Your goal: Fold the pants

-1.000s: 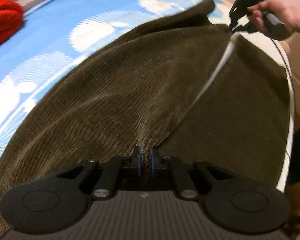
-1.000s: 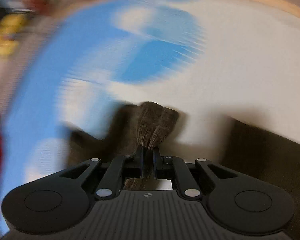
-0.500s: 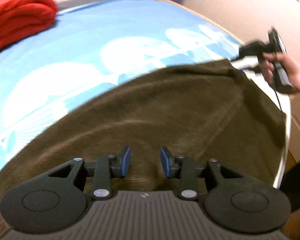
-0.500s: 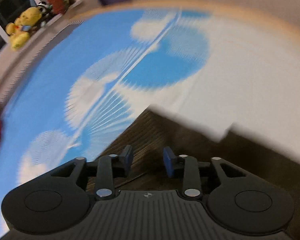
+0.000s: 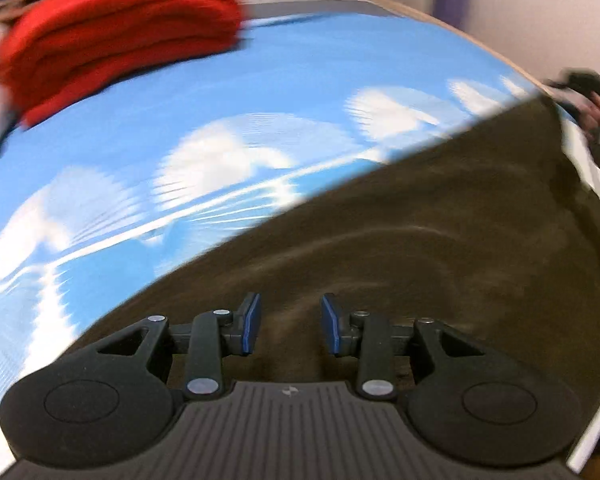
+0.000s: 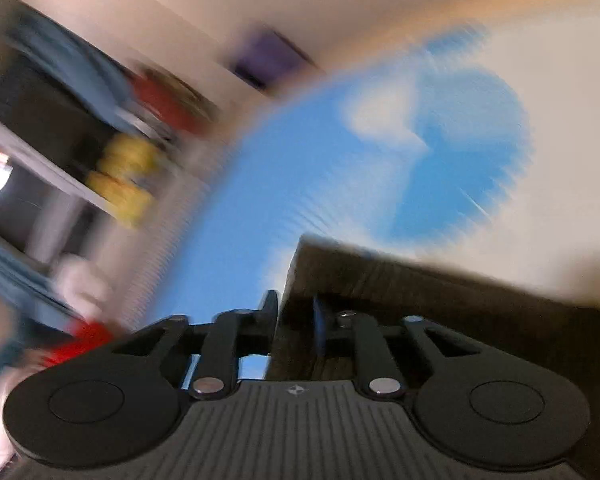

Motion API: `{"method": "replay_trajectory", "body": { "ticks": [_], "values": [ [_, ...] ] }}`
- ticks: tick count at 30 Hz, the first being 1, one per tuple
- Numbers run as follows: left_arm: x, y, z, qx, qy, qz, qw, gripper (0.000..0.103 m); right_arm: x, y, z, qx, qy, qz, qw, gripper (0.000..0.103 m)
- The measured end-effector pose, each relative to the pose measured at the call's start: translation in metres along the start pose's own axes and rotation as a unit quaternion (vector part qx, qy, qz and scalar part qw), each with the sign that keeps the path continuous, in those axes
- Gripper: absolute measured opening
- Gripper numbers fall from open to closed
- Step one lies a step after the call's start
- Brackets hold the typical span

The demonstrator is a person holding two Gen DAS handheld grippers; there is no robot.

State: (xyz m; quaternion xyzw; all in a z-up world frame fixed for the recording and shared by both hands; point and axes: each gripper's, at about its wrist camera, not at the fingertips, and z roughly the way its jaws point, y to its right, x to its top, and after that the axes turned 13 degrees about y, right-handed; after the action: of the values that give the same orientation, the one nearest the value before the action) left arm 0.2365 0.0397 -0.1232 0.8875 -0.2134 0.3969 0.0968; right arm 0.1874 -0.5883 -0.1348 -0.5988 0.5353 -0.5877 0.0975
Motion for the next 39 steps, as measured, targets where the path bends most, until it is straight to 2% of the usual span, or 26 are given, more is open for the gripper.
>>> {"method": "replay_trajectory", "body": {
  "ticks": [1,3,5,7,10,12,14,15,19,22,23,24,25,26,27,28,29,30,31,32,34,35,37,39],
  "values": [
    [-0.002,-0.015,-0.003,0.018,0.003,-0.018,0.9997,0.037,0.001,-0.003,-0.001,-0.013,0.012,-0.009,1.000,0.054],
    [-0.006,-0.048,-0.009,0.064,0.010,-0.058,0.9962,0.037,-0.005,-0.008,0.004,-0.021,0.001,-0.040,0.999,0.055],
    [-0.010,-0.080,-0.015,0.110,0.011,-0.105,0.9882,0.037,-0.021,-0.018,0.013,-0.017,-0.035,-0.103,0.994,0.055],
    [-0.020,-0.118,-0.021,0.151,0.008,-0.169,0.9739,0.040,-0.043,-0.029,0.011,-0.006,-0.080,-0.188,0.979,0.054],
    [-0.040,-0.167,-0.031,0.199,-0.003,-0.249,0.9477,0.047,-0.075,-0.044,0.004,0.016,-0.149,-0.305,0.941,0.054],
    [-0.056,-0.192,-0.036,0.216,-0.012,-0.289,0.9328,0.055,-0.097,-0.055,-0.006,0.049,-0.185,-0.365,0.911,0.053],
    [-0.070,-0.211,-0.041,0.213,-0.023,-0.317,0.9238,0.067,-0.118,-0.059,-0.019,0.084,-0.221,-0.426,0.873,0.053],
    [-0.077,-0.218,-0.038,0.208,-0.031,-0.326,0.9215,0.069,-0.126,-0.061,-0.025,0.102,-0.235,-0.448,0.857,0.053],
    [-0.096,-0.223,-0.031,0.195,-0.053,-0.327,0.9233,0.077,-0.154,-0.075,-0.054,0.187,-0.293,-0.511,0.786,0.053],
    [-0.105,-0.224,-0.021,0.171,-0.060,-0.332,0.9258,0.077,-0.171,-0.086,-0.083,0.254,-0.334,-0.529,0.738,0.053],
    [-0.107,-0.223,-0.017,0.162,-0.064,-0.335,0.9261,0.077,-0.179,-0.089,-0.092,0.276,-0.351,-0.535,0.717,0.053],
    [-0.106,-0.220,-0.014,0.158,-0.064,-0.324,0.9306,0.075,-0.183,-0.091,-0.100,0.291,-0.363,-0.544,0.699,0.053],
    [-0.103,-0.216,-0.013,0.156,-0.060,-0.304,0.9378,0.057,-0.192,-0.092,-0.108,0.303,-0.375,-0.557,0.677,0.053],
    [-0.098,-0.212,-0.013,0.158,-0.057,-0.279,0.9454,0.045,-0.200,-0.092,-0.113,0.309,-0.383,-0.568,0.659,0.053],
    [-0.095,-0.211,-0.014,0.159,-0.049,-0.272,0.9479,0.043,-0.208,-0.091,-0.118,0.312,-0.392,-0.582,0.640,0.053],
    [-0.092,-0.213,-0.017,0.167,-0.030,-0.273,0.9469,0.041,-0.216,-0.090,-0.119,0.311,-0.396,-0.597,0.625,0.052],
    [-0.088,-0.213,-0.023,0.180,-0.004,-0.272,0.9454,0.041,-0.225,-0.087,-0.122,0.304,-0.387,-0.624,0.607,0.051],
    [-0.082,-0.211,-0.029,0.194,0.021,-0.258,0.9463,0.042,-0.232,-0.083,-0.122,0.293,-0.372,-0.653,0.592,0.055],
    [-0.078,-0.207,-0.032,0.201,0.030,-0.244,0.9481,0.042,-0.234,-0.080,-0.121,0.293,-0.354,-0.665,0.589,0.060],
    [-0.075,-0.204,-0.032,0.203,0.029,-0.235,0.9501,0.043,-0.231,-0.079,-0.116,0.290,-0.343,-0.660,0.603,0.060],
    [-0.074,-0.200,-0.033,0.202,0.027,-0.227,0.9523,0.044,-0.229,-0.079,-0.100,0.259,-0.320,-0.646,0.642,0.061],
    [-0.075,-0.199,-0.033,0.202,0.027,-0.228,0.9521,0.046,-0.228,-0.079,-0.093,0.245,-0.302,-0.648,0.655,0.061],
    [-0.075,-0.201,-0.031,0.210,0.021,-0.237,0.9483,0.052,-0.230,-0.081,-0.086,0.224,-0.273,-0.653,0.670,0.061],
    [-0.075,-0.202,-0.030,0.216,0.007,-0.244,0.9453,0.056,-0.232,-0.085,-0.085,0.212,-0.271,-0.648,0.680,0.059]
  ]
}}
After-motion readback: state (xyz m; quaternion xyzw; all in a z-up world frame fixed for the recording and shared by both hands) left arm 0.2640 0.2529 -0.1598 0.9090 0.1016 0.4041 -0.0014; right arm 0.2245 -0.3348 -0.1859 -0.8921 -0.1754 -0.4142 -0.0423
